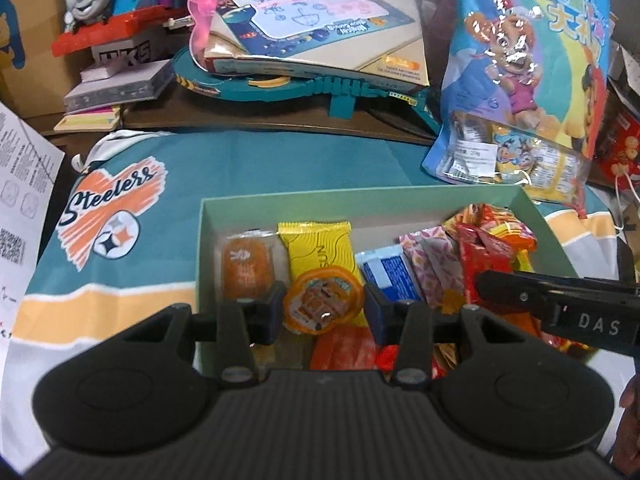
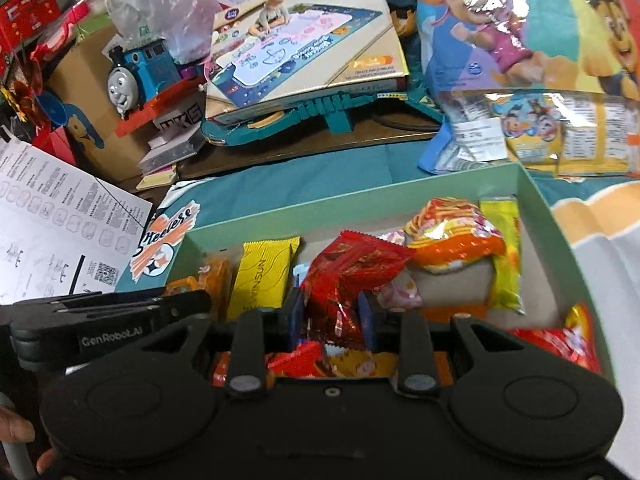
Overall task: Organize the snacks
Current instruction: 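Carry red bag and orange candy into the green box and open both tools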
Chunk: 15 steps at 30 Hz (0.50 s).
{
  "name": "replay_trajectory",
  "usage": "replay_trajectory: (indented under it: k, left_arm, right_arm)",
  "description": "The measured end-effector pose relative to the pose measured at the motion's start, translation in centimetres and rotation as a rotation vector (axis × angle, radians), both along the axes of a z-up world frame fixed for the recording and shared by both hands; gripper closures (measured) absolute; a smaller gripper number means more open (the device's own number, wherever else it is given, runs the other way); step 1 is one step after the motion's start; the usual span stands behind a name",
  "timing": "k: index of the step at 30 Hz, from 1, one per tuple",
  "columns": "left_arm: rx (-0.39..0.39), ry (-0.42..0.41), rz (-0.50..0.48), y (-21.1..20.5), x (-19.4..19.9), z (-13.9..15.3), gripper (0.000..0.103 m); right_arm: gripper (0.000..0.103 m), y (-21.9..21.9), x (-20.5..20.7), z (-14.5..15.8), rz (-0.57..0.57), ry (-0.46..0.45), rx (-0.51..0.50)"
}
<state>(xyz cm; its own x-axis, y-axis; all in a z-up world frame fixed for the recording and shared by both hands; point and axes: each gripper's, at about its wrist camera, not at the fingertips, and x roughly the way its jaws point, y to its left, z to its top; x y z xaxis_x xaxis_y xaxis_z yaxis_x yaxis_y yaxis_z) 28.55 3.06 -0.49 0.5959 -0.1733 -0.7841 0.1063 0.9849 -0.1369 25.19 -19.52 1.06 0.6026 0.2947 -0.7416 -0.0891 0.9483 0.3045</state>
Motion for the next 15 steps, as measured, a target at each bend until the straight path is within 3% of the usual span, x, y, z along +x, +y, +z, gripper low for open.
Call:
replay_trajectory:
  k: [4,5,6,7,8,10,12,15]
  left_arm:
    - [0.009,0.005,0.0,-0.5,1.4,-0.8,0.06]
    - [0.016,0.003,0.004,-0.6,1.6,-0.9,0.058]
    - [0.026,0.004,0.01,-0.7,1.7,-1.1,0.042]
    - [0.038,0.006,0.019,-0.8,1.7,-1.3,0.027]
    - [0.053,0.001,0.033,-0.8,1.6,-1.4,0.023]
    - [0.069,-0.001,0.037,-0.7,1.3,-1.6,0.006]
    - [0.083,0.0,0.042,-0.8,1.0,-1.7,0.002]
    - [0.089,0.008,0.033,-0.9,0.4,-1.6,0.002]
  right_arm:
    - [0.07,0.5,1.6,-0.5,0.012,0.0,0.01]
    - [0.055,0.5,2.0,-0.6,0.01,0.004,0.012]
    - [0.029,0.5,2.2,-0.7,0.0,0.0,0.012]
    - [0.02,0.4,2.1,-0.6,-0.014,-0.016,0.009]
    - [0.013,0.1,2.1,-0.5,-0.021,-0.027,0.007]
    - [0.011,-0.1,1.9,-0.4,-0.024,-0.028,0.005]
    - [0.0,-0.3,1.7,-0.5,-0.033,-0.027,-0.002]
    - [0.0,-0.5,1.0,-0.3,-0.045,-0.028,-0.006]
